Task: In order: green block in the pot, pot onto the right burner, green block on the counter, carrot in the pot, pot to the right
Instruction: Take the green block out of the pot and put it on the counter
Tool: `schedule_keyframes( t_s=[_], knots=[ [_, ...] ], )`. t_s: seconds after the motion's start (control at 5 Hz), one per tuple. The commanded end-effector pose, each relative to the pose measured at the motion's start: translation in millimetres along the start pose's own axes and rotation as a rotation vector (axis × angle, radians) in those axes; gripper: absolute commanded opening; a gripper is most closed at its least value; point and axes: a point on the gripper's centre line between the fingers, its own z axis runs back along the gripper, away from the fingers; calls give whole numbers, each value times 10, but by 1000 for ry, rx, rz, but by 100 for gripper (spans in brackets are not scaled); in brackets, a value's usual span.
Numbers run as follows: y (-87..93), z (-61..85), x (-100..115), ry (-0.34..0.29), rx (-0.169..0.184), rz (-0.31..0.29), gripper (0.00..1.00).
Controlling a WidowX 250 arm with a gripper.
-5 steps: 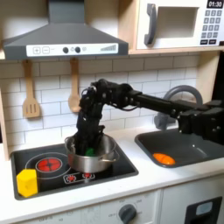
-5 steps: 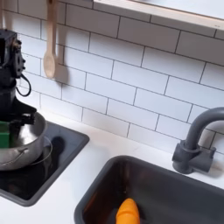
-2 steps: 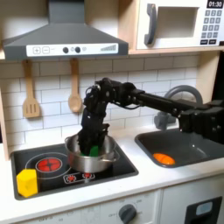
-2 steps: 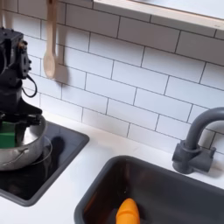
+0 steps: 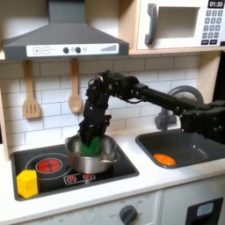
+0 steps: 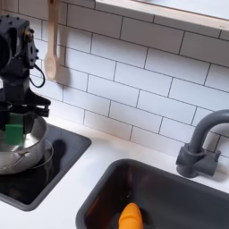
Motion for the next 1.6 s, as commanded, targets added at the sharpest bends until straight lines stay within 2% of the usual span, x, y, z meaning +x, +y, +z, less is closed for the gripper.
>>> schedule_keyframes(
  t_s=[0.0,0.2,0.4,1.0,1.2,1.4],
  knots=[
    [-181,231,28,-40,-51,-63,0],
    [-229,394,-35,-61,-76,-97,0],
    [-436,446,-62,-67,-111,-160,0],
    [-989,401,-330,-34,-161,-272,0],
    [-1115,408,-455,-29,-166,-309,0],
    [-1102,354,-476,-22,-150,-300,0]
  ],
)
